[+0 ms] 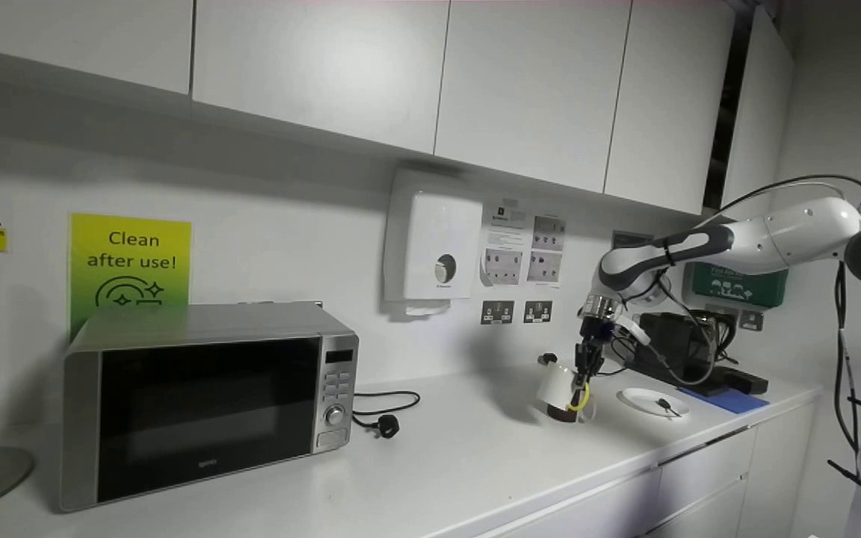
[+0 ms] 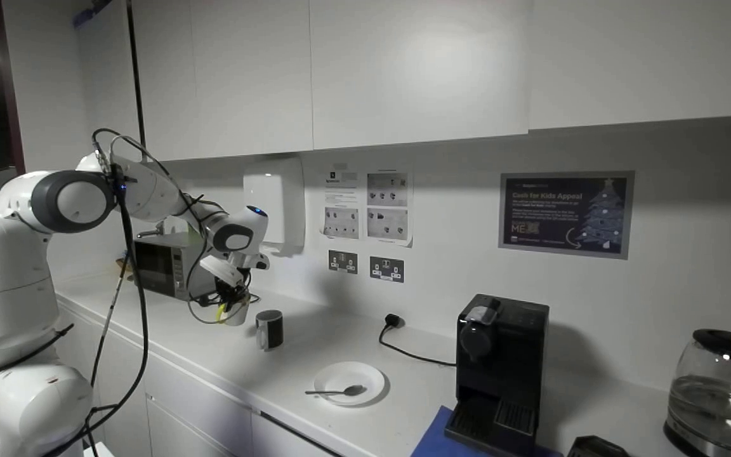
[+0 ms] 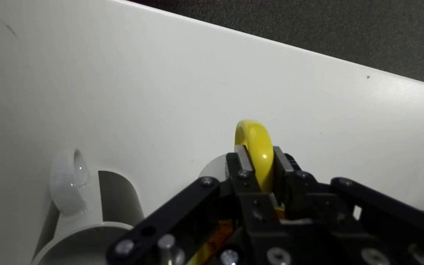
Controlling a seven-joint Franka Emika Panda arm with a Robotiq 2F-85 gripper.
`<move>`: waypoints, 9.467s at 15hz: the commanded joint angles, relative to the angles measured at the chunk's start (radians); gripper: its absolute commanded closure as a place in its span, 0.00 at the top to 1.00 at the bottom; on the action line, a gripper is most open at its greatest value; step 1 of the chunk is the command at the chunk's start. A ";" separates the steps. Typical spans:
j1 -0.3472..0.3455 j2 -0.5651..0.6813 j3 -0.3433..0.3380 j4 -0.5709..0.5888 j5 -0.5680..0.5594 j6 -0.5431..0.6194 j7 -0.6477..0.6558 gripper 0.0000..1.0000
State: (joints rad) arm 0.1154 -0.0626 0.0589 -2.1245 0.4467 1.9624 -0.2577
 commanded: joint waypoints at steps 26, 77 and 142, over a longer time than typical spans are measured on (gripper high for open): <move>-0.157 0.239 -0.044 0.314 0.190 -0.449 -0.244 0.05; -0.289 0.417 -0.099 0.369 0.536 -0.751 -0.341 0.05; -0.316 0.486 -0.125 0.416 0.772 -0.935 -0.311 0.05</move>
State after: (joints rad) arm -0.1842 0.4081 -0.0604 -1.7529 1.1815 1.1039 -0.5781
